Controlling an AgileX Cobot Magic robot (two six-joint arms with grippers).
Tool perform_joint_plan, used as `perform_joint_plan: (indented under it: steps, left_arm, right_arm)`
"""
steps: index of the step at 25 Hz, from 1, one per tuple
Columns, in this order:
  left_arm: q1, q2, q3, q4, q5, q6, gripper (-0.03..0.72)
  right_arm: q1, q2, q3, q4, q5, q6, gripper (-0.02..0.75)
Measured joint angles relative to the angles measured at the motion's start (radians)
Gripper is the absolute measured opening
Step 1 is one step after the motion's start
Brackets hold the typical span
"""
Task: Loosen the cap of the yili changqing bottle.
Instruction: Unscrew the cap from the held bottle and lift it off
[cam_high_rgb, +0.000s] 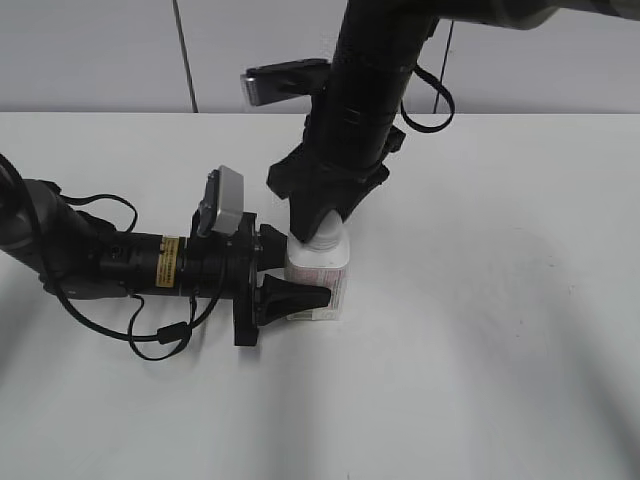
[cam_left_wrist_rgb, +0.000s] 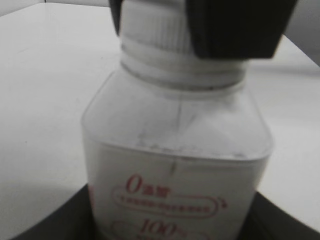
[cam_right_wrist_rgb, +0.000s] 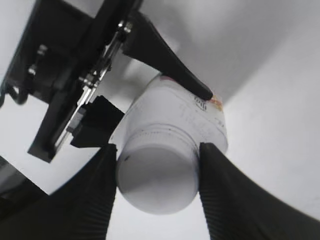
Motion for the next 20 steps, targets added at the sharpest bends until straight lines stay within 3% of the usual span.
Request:
perform_joint_plan:
  steps: [8, 20]
  left_arm:
    - [0.000, 0.000, 0.000, 0.001, 0.000, 0.001, 0.388]
    - [0.000, 0.000, 0.000, 0.004, 0.001, 0.002, 0.388]
  right_arm:
    - [0.000, 0.000, 0.000, -0.001, 0.000, -0.465, 0.397]
    - [0.000, 0.000, 0.000, 0.005, 0.000, -0.931, 0.396]
